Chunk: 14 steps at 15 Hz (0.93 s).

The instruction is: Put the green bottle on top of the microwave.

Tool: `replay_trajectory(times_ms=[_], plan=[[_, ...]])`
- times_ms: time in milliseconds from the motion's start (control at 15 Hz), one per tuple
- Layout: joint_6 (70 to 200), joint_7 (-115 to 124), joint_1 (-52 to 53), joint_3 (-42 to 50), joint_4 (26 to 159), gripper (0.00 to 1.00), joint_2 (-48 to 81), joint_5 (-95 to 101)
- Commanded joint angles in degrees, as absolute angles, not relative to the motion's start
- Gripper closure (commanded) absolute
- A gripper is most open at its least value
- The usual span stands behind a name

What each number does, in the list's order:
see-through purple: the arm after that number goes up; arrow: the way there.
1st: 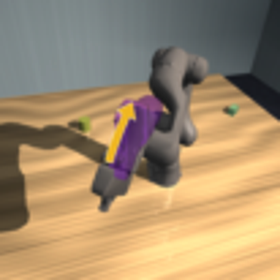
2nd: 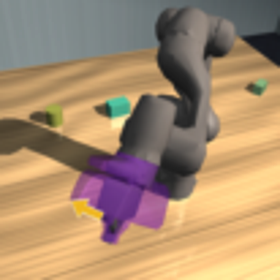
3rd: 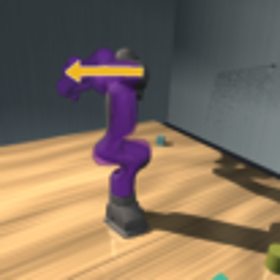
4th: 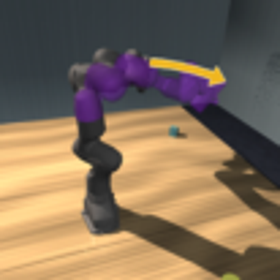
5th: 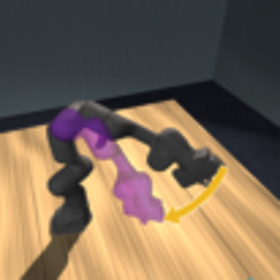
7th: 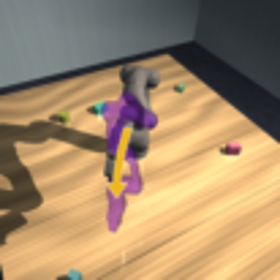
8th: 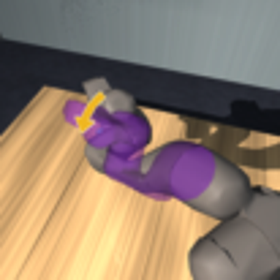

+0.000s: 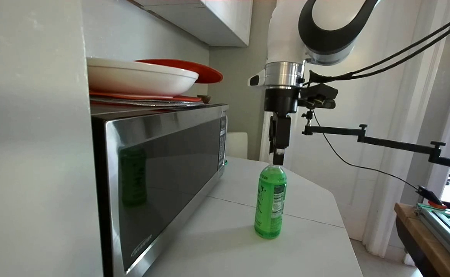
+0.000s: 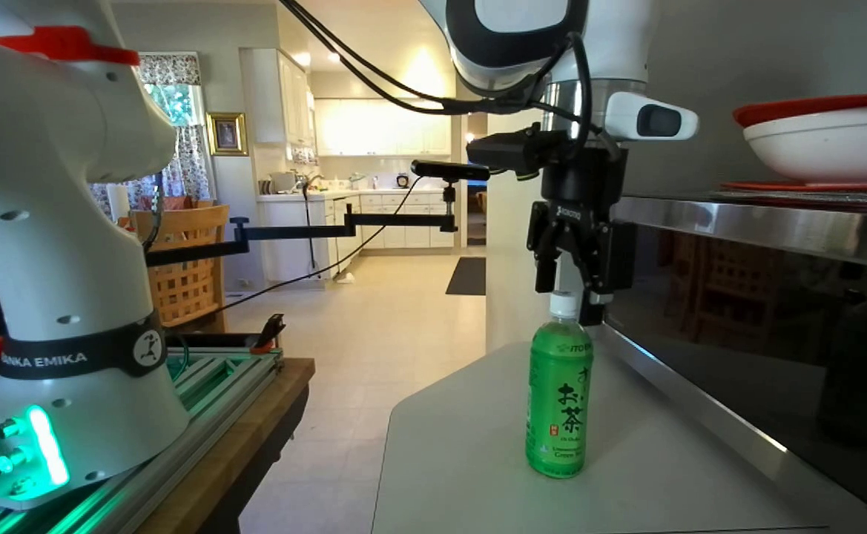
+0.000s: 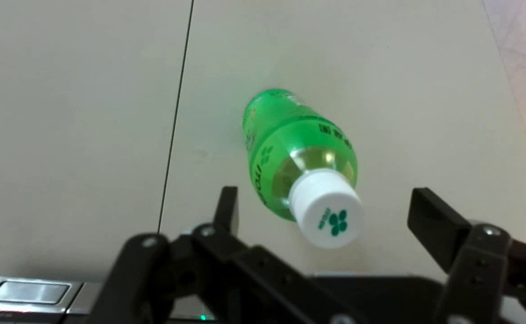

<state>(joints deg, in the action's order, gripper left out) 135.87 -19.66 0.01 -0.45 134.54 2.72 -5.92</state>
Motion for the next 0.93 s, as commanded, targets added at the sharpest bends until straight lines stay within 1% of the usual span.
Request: replay_trajectory(times_ms=[0, 267, 467, 733, 867], plan=[[135.5, -19.0, -0.1, -0.5, 135.5, 0.34, 1.8, -4.9], [135.9, -19.3, -0.1, -0.5, 135.4, 0.67, 1.8, -5.0], [135.8, -19.4, -0.1, -0.6, 135.6, 0.88, 1.4, -4.9], [133.8, -20.8, 0.1, -0.7, 137.3, 0.88, -2.5, -5.5], [130.7, -24.1, 0.5, -0.8, 139.5, 0.88, -8.6, -6.6]])
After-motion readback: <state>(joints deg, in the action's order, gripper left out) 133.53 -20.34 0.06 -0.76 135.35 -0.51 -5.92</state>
